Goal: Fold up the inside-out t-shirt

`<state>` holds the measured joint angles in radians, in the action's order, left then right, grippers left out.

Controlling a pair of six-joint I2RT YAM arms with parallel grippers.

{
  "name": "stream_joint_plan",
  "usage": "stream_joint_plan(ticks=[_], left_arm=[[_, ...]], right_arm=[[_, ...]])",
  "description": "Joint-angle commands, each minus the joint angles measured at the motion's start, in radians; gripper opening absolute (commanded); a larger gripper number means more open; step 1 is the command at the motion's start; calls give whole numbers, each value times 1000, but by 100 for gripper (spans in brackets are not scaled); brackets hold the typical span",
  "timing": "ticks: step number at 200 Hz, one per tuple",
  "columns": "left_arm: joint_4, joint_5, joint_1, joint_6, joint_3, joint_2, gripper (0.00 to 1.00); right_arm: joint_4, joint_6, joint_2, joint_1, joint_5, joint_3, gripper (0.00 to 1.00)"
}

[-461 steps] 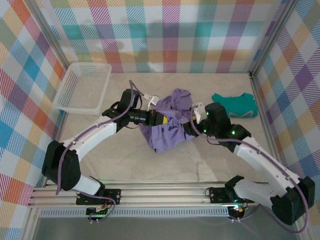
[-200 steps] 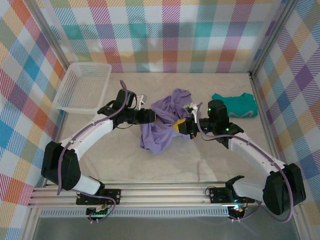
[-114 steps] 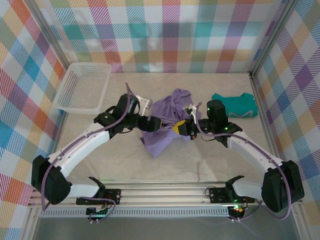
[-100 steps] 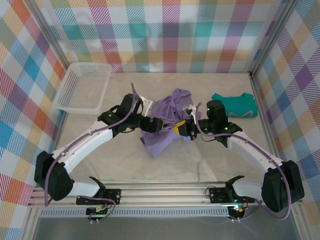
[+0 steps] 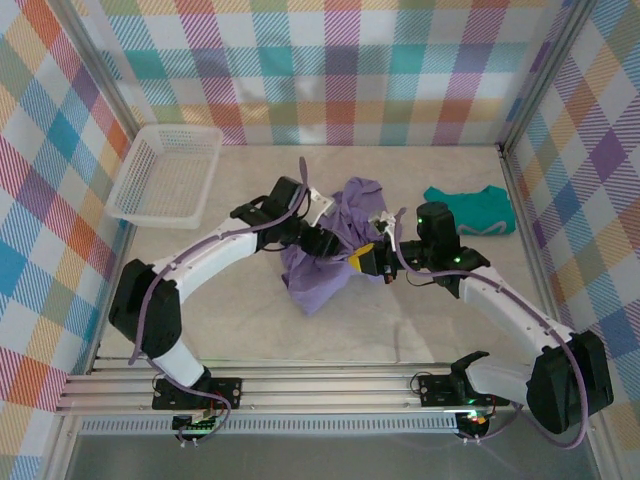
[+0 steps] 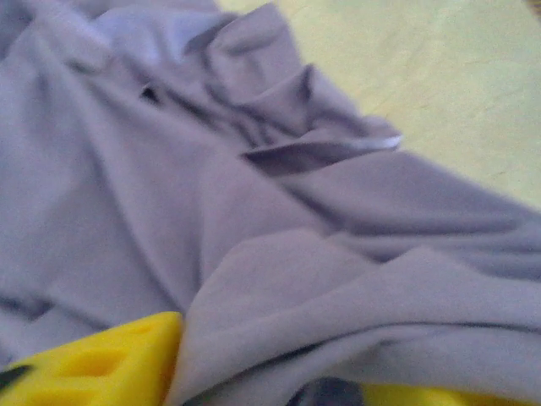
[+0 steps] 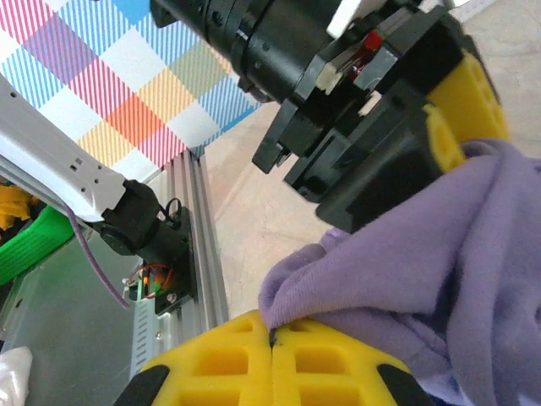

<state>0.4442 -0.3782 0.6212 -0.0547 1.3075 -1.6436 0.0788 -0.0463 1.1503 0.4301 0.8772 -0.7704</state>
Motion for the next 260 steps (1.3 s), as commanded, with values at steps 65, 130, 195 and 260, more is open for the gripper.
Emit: stream_joint_plan(ticks=[65, 130, 195, 260], left_arm=[[-6, 19, -89, 239, -109, 197, 68], [-125, -303, -53, 157, -242, 363, 56], [-54, -350, -13, 41, -134, 232, 55], [-28, -397, -11, 15, -83, 164, 43]], right_arm=[[-180, -112, 11, -33, 118, 33, 0], [-162, -116, 26, -33, 100, 8, 0], [-149, -113, 17, -34, 98, 6, 0], [-136, -103, 18, -33, 96, 4, 0]])
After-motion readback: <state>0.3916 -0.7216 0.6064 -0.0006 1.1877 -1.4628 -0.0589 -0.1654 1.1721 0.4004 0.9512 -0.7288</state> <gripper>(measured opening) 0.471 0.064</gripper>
